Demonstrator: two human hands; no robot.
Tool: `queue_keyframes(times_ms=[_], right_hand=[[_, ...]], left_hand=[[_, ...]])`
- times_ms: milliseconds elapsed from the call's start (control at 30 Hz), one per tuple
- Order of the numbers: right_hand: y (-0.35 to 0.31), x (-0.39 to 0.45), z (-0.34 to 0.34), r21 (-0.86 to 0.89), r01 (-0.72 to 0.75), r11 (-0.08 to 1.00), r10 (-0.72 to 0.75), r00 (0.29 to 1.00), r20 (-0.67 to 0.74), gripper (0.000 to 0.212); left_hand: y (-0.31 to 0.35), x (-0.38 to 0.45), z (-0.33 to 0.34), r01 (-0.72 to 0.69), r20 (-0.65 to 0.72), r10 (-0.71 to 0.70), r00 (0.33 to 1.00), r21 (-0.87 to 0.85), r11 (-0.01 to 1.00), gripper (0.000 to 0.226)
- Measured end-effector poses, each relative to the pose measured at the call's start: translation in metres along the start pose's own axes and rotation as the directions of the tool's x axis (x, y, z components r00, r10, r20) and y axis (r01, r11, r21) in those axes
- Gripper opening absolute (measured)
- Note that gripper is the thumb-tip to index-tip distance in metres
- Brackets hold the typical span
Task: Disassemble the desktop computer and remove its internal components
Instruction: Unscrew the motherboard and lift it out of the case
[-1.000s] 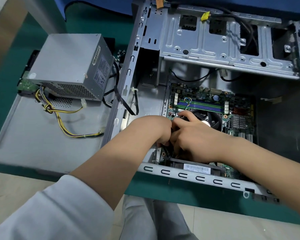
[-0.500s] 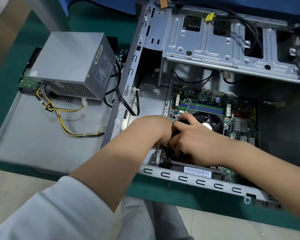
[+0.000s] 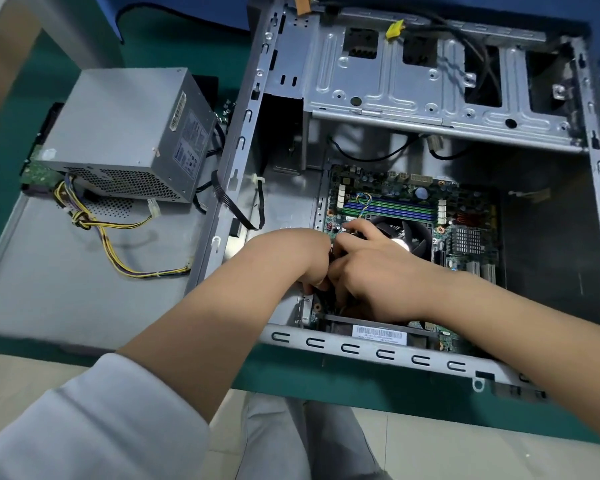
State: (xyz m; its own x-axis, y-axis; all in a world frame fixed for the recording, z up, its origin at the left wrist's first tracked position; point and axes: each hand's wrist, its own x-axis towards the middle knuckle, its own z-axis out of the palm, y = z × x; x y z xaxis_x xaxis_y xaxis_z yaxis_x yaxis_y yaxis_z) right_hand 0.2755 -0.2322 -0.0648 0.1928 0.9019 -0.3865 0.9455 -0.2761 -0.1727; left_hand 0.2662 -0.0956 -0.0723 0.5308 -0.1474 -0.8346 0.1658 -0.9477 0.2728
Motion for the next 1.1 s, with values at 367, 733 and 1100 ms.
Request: queue_keyframes(times_ms=[367, 733, 1100], right_hand=[[-0.0014, -0.0014, 0.0004, -0.043, 0.007, 0.999, -0.007, 1.000, 0.015, 0.027], [-0.0001, 0.0004, -0.0003, 0.005, 0.012, 1.000, -0.012, 1.000, 0.003, 0.021], [0.0016, 0.0006, 0.0003, -0.004, 0.026, 1.000, -0.026, 0.999, 0.020, 0.022]], left_hand=[[-0.0011, 0.0007, -0.0003, -0.002, -0.005, 0.002, 1.000, -0.002, 1.000, 0.028], [0.0001, 0.0004, -0.0018, -0.003, -0.004, 0.003, 1.000, 0.002, 1.000, 0.030], [0.0017, -0.0015, -0.0020, -0.007, -0.004, 0.007, 1.000, -0.013, 1.000, 0.030]])
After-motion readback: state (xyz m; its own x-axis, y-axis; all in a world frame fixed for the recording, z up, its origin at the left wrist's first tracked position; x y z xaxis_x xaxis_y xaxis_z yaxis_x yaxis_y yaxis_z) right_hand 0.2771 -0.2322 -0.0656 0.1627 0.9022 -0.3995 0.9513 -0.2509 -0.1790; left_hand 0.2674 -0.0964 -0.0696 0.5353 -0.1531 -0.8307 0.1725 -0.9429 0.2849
